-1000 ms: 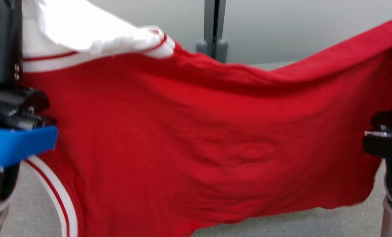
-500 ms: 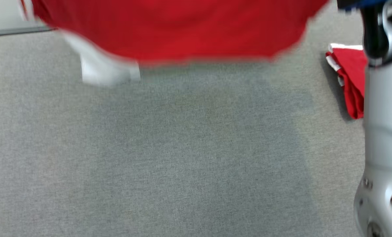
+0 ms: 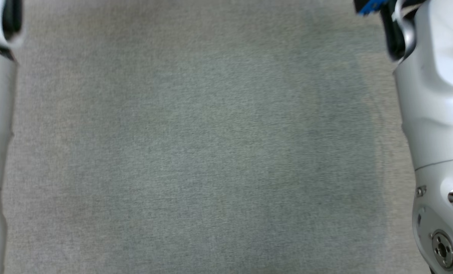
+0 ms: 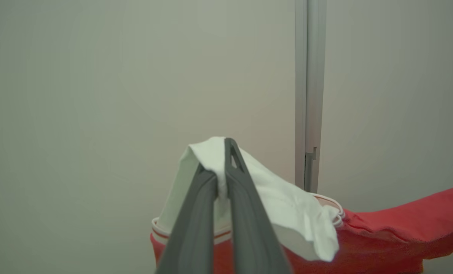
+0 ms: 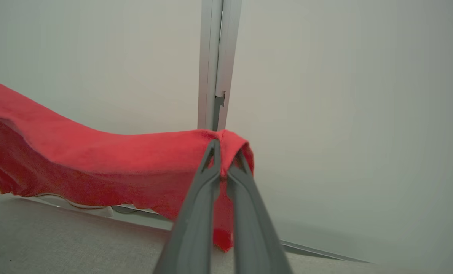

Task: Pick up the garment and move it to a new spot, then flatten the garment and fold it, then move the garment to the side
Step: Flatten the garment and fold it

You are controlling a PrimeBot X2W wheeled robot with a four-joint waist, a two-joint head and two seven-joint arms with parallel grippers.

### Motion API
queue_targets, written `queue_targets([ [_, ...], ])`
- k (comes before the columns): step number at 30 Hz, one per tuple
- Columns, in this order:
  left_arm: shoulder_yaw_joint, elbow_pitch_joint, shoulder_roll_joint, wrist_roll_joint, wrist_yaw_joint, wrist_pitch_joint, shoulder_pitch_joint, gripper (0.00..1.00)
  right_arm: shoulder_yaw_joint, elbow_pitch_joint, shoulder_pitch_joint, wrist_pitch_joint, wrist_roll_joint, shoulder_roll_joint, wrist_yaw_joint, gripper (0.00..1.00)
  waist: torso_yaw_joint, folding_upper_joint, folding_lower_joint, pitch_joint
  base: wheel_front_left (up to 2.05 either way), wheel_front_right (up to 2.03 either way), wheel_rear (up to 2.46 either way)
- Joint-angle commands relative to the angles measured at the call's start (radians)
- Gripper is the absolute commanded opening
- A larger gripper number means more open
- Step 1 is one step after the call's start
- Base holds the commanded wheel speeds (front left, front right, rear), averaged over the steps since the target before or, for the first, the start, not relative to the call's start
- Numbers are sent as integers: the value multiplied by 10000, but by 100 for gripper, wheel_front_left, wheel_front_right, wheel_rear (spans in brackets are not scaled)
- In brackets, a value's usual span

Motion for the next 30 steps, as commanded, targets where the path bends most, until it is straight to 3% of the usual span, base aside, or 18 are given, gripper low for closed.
queue_targets([
  [1, -20, 257, -76, -121, -123, -317, 283, 0, 24, 355, 217, -219, -29, -19, 1, 0, 268, 0, -3, 332, 0, 0, 0],
  [9, 83, 543, -265, -571, -401, -1135, 1759, 0, 258, 964, 914, -600, 320, -23, 1, 0, 454, 0, -3, 273, 0, 0, 0],
  [18, 1021, -1286, -422, -1033, -258, -1338, 4289, 0, 714, -1106, 3151, -602, 1400, -16, 1, 0, 603, 0, -3, -435, 0, 0, 0],
  [30, 2067, -4303, -1050, -987, 140, -1338, 9402, 0, 886, -3741, 7170, -602, 2129, -16, 1, 0, 603, 0, -3, -2147, 0, 0, 0],
])
